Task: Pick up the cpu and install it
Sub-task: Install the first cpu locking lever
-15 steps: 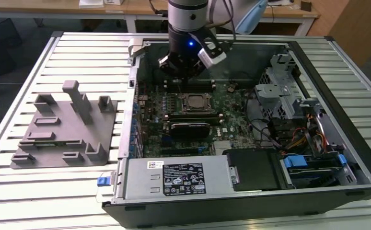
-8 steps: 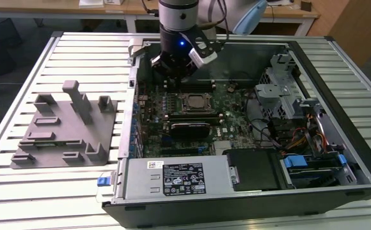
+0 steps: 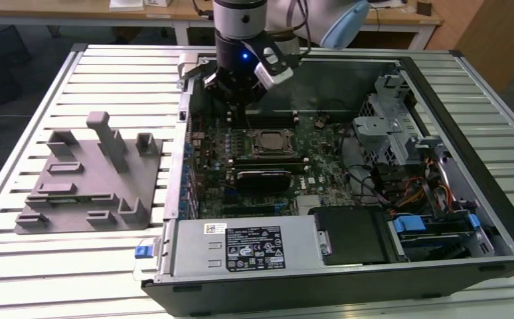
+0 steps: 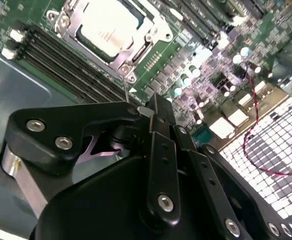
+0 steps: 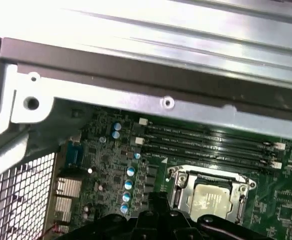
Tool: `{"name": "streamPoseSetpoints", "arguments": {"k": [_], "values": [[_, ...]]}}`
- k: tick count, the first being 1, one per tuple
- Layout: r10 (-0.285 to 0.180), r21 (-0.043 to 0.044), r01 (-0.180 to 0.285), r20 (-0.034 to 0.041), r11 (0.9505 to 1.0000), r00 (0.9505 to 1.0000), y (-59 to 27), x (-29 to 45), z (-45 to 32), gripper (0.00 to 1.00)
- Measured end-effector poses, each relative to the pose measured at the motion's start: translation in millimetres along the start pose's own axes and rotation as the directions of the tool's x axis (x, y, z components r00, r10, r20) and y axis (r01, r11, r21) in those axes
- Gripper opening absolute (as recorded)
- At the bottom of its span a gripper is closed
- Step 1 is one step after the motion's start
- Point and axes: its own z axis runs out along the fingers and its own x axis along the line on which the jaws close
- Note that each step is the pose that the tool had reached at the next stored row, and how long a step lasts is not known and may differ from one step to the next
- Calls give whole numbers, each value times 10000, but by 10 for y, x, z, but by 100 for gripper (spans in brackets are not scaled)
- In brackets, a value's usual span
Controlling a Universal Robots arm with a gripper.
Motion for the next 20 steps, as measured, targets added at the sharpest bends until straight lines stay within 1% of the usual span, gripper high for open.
{"name": "streamPoseSetpoints", "arguments": {"k": [5,9,12,17,20], "values": [[2,0,-2,-1,10000,10000,105,-14,13,11],[2,-1,-2,0,10000,10000,114,-3,19,11],[4,-1,-4,0,10000,10000,131,-10,27,11],[42,-1,-42,0,10000,10000,146,-136,33,11],[152,4,-152,-1,9999,9999,141,-170,35,11]]}}
